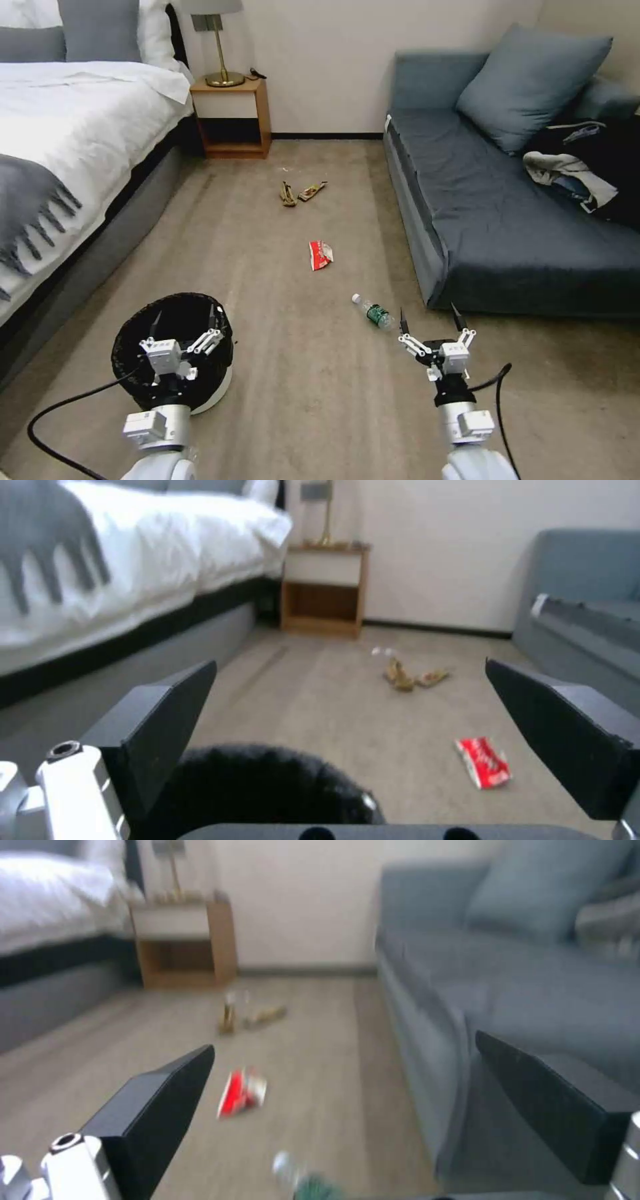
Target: Pick up the trash bin, then pick up the garbage on the floor and place it into the trash bin.
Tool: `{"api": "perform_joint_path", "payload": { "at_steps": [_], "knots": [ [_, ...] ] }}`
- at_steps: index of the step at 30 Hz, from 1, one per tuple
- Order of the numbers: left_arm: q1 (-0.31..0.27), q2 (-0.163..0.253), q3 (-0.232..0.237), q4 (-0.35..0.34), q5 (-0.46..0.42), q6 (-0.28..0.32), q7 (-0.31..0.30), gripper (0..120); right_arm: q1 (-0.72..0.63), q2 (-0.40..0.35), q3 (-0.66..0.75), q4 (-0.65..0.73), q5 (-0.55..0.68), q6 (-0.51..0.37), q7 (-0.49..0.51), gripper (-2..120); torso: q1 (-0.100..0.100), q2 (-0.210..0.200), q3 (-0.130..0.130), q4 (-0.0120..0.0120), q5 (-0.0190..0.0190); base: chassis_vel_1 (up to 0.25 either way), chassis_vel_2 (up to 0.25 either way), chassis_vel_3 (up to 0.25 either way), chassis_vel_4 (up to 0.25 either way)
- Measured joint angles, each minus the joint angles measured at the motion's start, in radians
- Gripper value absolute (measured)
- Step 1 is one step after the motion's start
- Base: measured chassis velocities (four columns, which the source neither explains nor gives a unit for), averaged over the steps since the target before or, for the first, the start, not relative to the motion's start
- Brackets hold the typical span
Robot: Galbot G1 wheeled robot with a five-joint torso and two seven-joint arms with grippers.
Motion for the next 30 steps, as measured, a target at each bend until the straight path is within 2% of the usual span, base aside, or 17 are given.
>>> {"api": "perform_joint_path", "payload": {
  "at_steps": [1,3,4,6,8,9,10,12,13,14,15,17,18,19,22,28,30],
  "knots": [
    [-0.001,0.007,-0.001,-0.013,-0.017,0.030,-0.018,100,-0.004,-0.024,-0.003,0.025,0.031,-0.059,0.012,100,0.000,0.000,0.000,0.0000,0.0000,0.000,0.000,0.000,0.000],
    [-0.008,0.022,-0.003,-0.050,-0.058,0.117,-0.092,100,-0.010,-0.065,-0.001,0.065,0.053,-0.165,0.016,100,0.000,0.000,0.000,-0.0001,0.0001,0.000,0.000,0.000,0.000],
    [-0.008,0.022,-0.003,-0.050,-0.058,0.117,-0.092,100,-0.010,-0.065,-0.001,0.065,0.053,-0.165,0.016,100,0.000,0.000,0.000,-0.0001,0.0001,0.000,0.000,0.000,0.000],
    [-0.010,0.028,-0.002,-0.096,-0.091,0.223,-0.225,100,-0.009,-0.092,0.005,0.073,0.023,-0.189,-0.010,100,0.000,0.000,0.000,-0.0001,0.0001,0.000,0.000,0.000,0.000],
    [-0.005,0.028,-0.005,-0.151,-0.163,0.318,-0.334,100,-0.003,-0.108,0.008,0.067,-0.006,-0.149,-0.060,100,0.000,0.000,0.000,0.0000,0.0002,0.000,0.000,0.000,0.000],
    [-0.005,0.028,-0.005,-0.151,-0.163,0.318,-0.334,100,-0.003,-0.108,0.008,0.067,-0.006,-0.149,-0.060,100,0.000,0.000,0.000,0.0000,0.0002,0.000,0.000,0.000,0.000],
    [-0.002,0.031,-0.012,-0.181,-0.223,0.364,-0.389,100,0.000,-0.115,0.010,0.058,-0.022,-0.113,-0.092,100,0.000,0.000,0.000,0.0001,0.0001,0.000,0.000,0.000,0.000],
    [-0.005,0.039,-0.035,-0.212,-0.321,0.421,-0.466,100,0.003,-0.121,0.016,0.045,-0.048,-0.060,-0.148,100,0.000,0.000,0.000,0.0000,0.0004,0.000,0.000,0.000,0.000],
    [-0.010,0.044,-0.051,-0.218,-0.370,0.449,-0.500,100,0.004,-0.123,0.018,0.038,-0.061,-0.038,-0.177,100,0.000,0.000,0.000,0.0001,0.0003,0.000,0.000,0.000,0.000],
    [-0.010,0.044,-0.051,-0.218,-0.370,0.449,-0.500,100,0.004,-0.123,0.018,0.038,-0.061,-0.038,-0.177,100,0.000,0.000,0.000,0.0001,0.0003,0.000,0.000,0.000,0.000],
    [-0.020,0.052,-0.074,-0.217,-0.430,0.486,-0.544,100,0.005,-0.126,0.020,0.033,-0.071,-0.015,-0.213,100,0.000,0.000,0.000,0.0001,0.0003,0.000,0.000,0.000,0.000],
    [-0.040,0.060,-0.105,-0.188,-0.487,0.523,-0.597,100,0.004,-0.131,0.019,0.029,-0.079,0.004,-0.258,100,0.000,0.000,0.000,0.0000,0.0000,0.000,0.000,0.000,0.000],
    [-0.049,0.064,-0.119,-0.159,-0.501,0.534,-0.609,100,0.005,-0.133,0.016,0.026,-0.085,0.011,-0.275,100,0.000,0.000,0.000,0.0000,0.0000,0.000,0.000,0.000,0.000],
    [-0.049,0.064,-0.119,-0.159,-0.501,0.534,-0.609,100,0.005,-0.133,0.016,0.026,-0.085,0.011,-0.275,100,0.000,0.000,0.000,0.0000,0.0000,0.000,0.000,0.000,0.000],
    [-0.085,0.077,-0.146,-0.064,-0.533,0.546,-0.616,100,0.007,-0.136,0.015,0.017,-0.103,0.031,-0.332,100,0.000,0.000,0.000,0.0000,-0.0004,0.000,0.000,0.000,0.000],
    [-0.134,0.106,-0.180,-0.003,-0.575,0.582,-0.616,100,0.004,-0.141,0.018,0.006,-0.118,0.057,-0.363,100,0.000,0.000,0.000,0.0000,-0.0001,0.000,0.000,0.000,0.000],
    [-0.162,0.133,-0.188,0.029,-0.579,0.604,-0.609,100,0.004,-0.139,0.018,-0.005,-0.125,0.060,-0.363,100,0.000,0.000,0.000,0.0000,0.0001,0.000,0.000,0.000,0.000]
  ]
}}
